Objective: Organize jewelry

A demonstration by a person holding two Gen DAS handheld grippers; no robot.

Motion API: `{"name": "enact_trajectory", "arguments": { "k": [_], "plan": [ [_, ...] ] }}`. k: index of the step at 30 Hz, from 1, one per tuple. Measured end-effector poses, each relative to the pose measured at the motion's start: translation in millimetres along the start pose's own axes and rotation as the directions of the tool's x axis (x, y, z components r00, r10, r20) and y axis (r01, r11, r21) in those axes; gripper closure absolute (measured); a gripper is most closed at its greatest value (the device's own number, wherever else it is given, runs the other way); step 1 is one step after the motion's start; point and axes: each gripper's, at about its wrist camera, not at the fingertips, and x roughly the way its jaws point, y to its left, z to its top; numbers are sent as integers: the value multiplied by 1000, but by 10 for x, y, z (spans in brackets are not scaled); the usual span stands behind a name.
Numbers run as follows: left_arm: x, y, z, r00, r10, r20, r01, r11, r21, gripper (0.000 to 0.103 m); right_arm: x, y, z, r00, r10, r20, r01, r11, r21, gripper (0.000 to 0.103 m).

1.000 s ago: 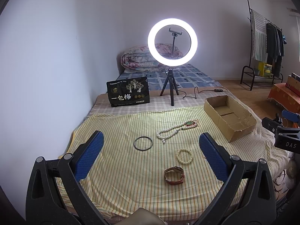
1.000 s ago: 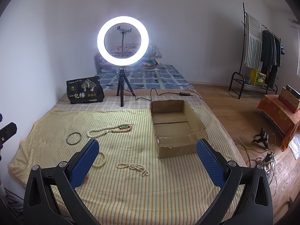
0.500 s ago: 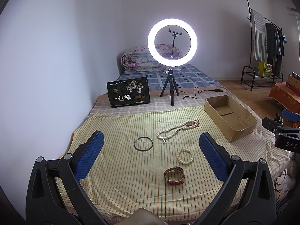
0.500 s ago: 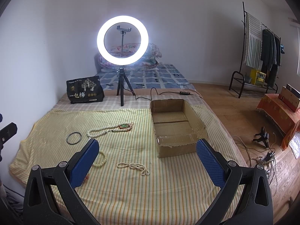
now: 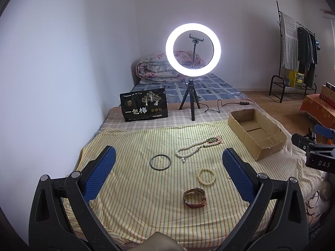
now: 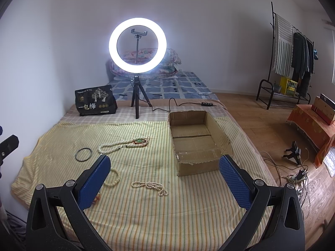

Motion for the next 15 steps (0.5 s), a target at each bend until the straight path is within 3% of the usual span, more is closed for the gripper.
{"name": "enact_trajectory", "arguments": {
  "k": [15],
  "plan": [
    [-7, 10, 39, 1000, 1, 4, -1, 1000, -1, 0, 6, 40, 16, 1000, 4, 1, -4, 1000, 3, 1]
  ]
}}
